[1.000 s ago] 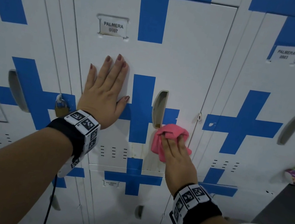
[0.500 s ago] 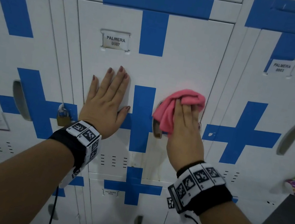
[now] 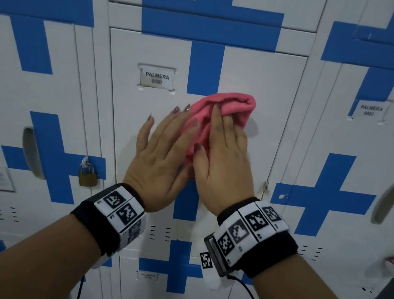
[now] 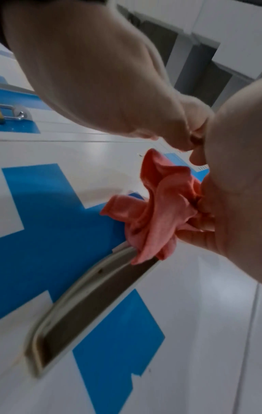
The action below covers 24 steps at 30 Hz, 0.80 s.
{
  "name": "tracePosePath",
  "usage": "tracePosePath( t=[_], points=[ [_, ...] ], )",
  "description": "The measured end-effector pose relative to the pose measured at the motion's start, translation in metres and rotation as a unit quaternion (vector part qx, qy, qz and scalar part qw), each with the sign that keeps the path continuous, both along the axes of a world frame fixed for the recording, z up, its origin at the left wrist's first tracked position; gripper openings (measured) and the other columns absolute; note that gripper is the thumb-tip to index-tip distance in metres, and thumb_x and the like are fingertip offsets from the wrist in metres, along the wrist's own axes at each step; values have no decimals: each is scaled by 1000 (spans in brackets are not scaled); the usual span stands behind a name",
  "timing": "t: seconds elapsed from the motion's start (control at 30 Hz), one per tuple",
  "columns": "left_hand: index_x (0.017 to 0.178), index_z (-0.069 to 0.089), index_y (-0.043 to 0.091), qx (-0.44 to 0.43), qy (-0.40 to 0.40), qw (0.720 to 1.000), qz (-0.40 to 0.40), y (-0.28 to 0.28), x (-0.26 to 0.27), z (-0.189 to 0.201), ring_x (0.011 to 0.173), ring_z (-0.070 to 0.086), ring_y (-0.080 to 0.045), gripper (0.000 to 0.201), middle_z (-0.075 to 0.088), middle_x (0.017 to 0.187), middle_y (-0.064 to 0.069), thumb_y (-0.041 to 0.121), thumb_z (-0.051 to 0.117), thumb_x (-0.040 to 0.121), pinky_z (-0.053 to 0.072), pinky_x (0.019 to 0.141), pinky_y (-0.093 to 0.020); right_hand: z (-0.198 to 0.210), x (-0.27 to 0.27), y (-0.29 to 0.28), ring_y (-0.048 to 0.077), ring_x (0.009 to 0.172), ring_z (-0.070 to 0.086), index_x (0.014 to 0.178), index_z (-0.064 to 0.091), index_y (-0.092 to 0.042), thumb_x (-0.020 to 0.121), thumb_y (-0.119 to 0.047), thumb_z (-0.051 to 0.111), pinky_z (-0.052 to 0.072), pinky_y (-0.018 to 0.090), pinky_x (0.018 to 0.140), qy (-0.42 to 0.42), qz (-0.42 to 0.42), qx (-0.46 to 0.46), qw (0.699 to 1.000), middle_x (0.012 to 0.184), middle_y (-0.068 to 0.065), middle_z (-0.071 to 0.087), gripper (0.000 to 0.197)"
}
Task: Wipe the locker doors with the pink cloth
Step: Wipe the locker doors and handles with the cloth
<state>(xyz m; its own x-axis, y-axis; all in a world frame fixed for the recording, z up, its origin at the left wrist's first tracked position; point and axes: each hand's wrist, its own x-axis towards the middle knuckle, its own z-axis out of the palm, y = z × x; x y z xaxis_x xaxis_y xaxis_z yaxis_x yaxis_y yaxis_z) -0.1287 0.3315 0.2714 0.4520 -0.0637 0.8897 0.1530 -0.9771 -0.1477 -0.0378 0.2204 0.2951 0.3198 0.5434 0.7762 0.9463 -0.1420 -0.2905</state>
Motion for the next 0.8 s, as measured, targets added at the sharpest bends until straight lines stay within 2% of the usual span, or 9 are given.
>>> tracePosePath(
  t=[0.13, 0.2, 0.33, 0.4, 0.5, 0.6, 0.67, 0.73, 0.8],
  points=[
    [135, 43, 11, 48, 30, 998, -25, -4, 0, 8, 136, 35, -21, 47, 47, 140, -6, 25, 39, 90, 13, 115, -50, 4, 4, -5, 15, 133, 28, 151, 0, -24, 90, -28, 30, 28, 27, 109, 56, 78, 25, 995, 146, 7, 36, 68],
    [135, 47, 11, 32, 71, 997, 6, 0, 3, 10, 134, 38, -19, 47, 49, 139, -5, 26, 39, 90, 16, 115, -48, 3, 9, -8, 12, 124, 38, 151, 4, -25, 86, -19, 34, 32, 23, 104, 80, 97, 34, 991, 137, 8, 43, 72],
    [141, 39, 16, 44, 107, 989, 95, 9, 8, 6, 135, 34, -19, 52, 42, 145, -3, 39, 38, 94, 15, 115, -48, 1, 22, -16, 13, 114, 47, 146, 26, -24, 85, -12, 37, 42, 31, 98, 45, 79, 70, 993, 129, 3, 50, 63],
    [139, 42, 17, 56, 95, 988, 107, 12, 9, 4, 134, 35, -20, 51, 44, 143, -4, 41, 43, 93, 17, 114, -48, -4, 32, -20, 15, 104, 50, 137, 38, -20, 88, -15, 37, 46, 36, 91, 25, 61, 103, 993, 115, 0, 54, 49],
    [132, 45, 18, 39, 58, 992, 105, 17, 8, 0, 133, 39, -22, 45, 46, 142, -5, 38, 47, 92, 20, 113, -47, -17, 46, -27, 20, 101, 49, 130, 42, -18, 87, -11, 42, 46, 40, 88, 21, 18, 144, 989, 108, 0, 50, 43],
    [136, 41, 22, 24, 49, 991, 124, 22, 3, -7, 135, 36, -24, 47, 43, 144, -6, 37, 47, 92, 18, 114, -46, -27, 62, -32, 29, 126, 39, 136, 42, -13, 85, -6, 52, 36, 47, 105, -65, -108, 84, 988, 134, 12, 45, 53],
    [141, 35, 27, 20, 57, 988, 141, 22, 0, -11, 136, 32, -26, 52, 41, 145, -8, 39, 45, 91, 15, 115, -47, -29, 72, -34, 31, 142, 18, 144, 34, -12, 87, -8, 53, 20, 46, 115, -126, -161, 7, 979, 152, 13, 26, 60],
    [142, 35, 28, 3, 52, 988, 148, 19, -3, -14, 137, 30, -28, 52, 40, 145, -10, 42, 42, 91, 8, 117, -47, -30, 77, -35, 29, 145, 3, 149, 19, -14, 91, -14, 49, 11, 45, 117, -149, -178, -52, 971, 158, 10, 10, 66],
    [138, 43, 25, -11, 32, 988, 151, 16, -5, -15, 138, 27, -30, 50, 39, 145, -12, 43, 41, 91, 4, 118, -45, -31, 80, -35, 28, 145, -3, 151, 8, -14, 94, -19, 45, 7, 44, 117, -156, -188, -86, 966, 159, 9, 0, 68]
  ],
)
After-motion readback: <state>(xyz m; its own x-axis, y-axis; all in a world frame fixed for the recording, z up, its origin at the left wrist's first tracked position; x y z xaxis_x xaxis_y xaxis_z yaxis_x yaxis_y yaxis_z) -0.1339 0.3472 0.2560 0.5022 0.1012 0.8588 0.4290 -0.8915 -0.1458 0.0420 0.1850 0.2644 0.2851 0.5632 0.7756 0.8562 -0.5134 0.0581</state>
